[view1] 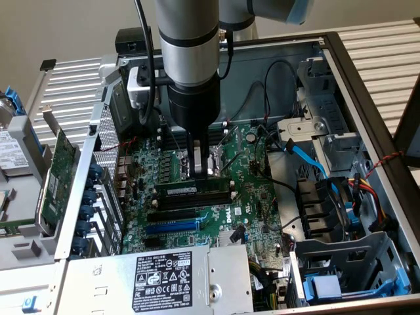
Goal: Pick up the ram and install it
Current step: 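Insert the ram into the slot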
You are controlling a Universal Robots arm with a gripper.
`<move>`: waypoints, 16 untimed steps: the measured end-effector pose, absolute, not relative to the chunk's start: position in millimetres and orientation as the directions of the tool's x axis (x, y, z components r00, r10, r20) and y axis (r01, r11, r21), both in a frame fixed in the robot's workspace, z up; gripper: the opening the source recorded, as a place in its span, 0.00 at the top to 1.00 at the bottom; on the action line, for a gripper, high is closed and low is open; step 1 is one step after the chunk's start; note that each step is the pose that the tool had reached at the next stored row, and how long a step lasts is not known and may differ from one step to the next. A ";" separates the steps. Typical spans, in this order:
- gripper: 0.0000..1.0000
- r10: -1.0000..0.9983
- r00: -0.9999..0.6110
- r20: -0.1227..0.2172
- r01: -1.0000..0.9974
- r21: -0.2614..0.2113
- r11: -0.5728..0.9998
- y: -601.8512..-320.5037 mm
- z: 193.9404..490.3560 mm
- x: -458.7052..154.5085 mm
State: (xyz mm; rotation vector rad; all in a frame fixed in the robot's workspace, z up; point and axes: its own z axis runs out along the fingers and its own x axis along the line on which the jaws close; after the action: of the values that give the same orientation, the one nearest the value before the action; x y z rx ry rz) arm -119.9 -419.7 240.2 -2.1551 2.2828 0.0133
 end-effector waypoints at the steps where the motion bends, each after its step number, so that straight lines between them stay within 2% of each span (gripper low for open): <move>1: 0.88 -0.998 -0.058 -0.007 -0.998 0.005 0.057 -420.4 240.2 -119.9; 16: 0.88 -0.998 -0.057 -0.008 -0.998 -0.001 0.057 -420.5 238.0 -119.5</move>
State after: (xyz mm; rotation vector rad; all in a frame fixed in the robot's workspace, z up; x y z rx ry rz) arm -119.5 -420.5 238.0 -2.1525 2.2797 0.0070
